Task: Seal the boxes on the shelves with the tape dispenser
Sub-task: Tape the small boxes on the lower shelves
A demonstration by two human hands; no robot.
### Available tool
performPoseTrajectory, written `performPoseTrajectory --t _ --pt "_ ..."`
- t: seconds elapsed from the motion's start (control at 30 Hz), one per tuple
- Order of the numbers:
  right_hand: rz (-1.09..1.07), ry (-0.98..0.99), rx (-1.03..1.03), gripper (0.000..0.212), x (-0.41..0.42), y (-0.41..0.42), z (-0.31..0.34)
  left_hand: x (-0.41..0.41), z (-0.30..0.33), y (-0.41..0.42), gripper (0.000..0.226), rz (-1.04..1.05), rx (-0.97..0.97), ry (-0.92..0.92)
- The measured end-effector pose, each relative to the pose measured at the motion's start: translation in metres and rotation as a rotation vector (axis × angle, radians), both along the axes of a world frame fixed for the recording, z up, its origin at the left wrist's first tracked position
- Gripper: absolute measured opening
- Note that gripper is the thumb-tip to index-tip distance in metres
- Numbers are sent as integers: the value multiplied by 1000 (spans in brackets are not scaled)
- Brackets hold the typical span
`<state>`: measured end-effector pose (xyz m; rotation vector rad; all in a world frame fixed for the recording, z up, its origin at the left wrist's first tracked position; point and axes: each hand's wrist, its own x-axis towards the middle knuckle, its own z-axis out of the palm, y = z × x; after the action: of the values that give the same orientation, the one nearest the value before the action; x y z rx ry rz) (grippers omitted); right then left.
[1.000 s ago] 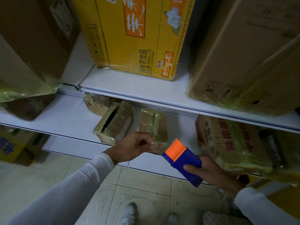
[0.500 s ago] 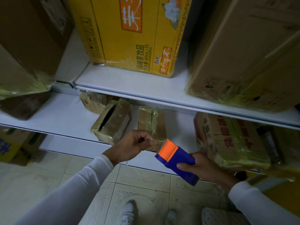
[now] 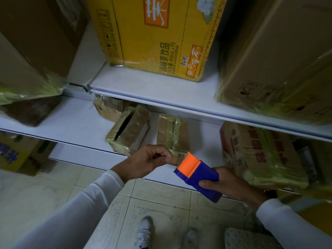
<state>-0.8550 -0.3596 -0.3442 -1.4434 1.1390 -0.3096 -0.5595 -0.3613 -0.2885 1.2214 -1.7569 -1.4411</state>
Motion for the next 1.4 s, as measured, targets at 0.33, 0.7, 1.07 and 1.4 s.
performPoseTrajectory --t 0.33,0.7,1.07,1.4 --pt "5 -10 5 38 -2 2 4 13 0 -7 10 5 -67 -120" --pt "149 102 27 50 15 -7 11 -3 10 -11 9 -42 -57 -28" --pt "-47 7 -44 27 18 -9 13 -1 8 -5 17 154 88 57" --pt "-56 -7 -84 32 14 -15 15 12 -2 2 12 87 80 -27"
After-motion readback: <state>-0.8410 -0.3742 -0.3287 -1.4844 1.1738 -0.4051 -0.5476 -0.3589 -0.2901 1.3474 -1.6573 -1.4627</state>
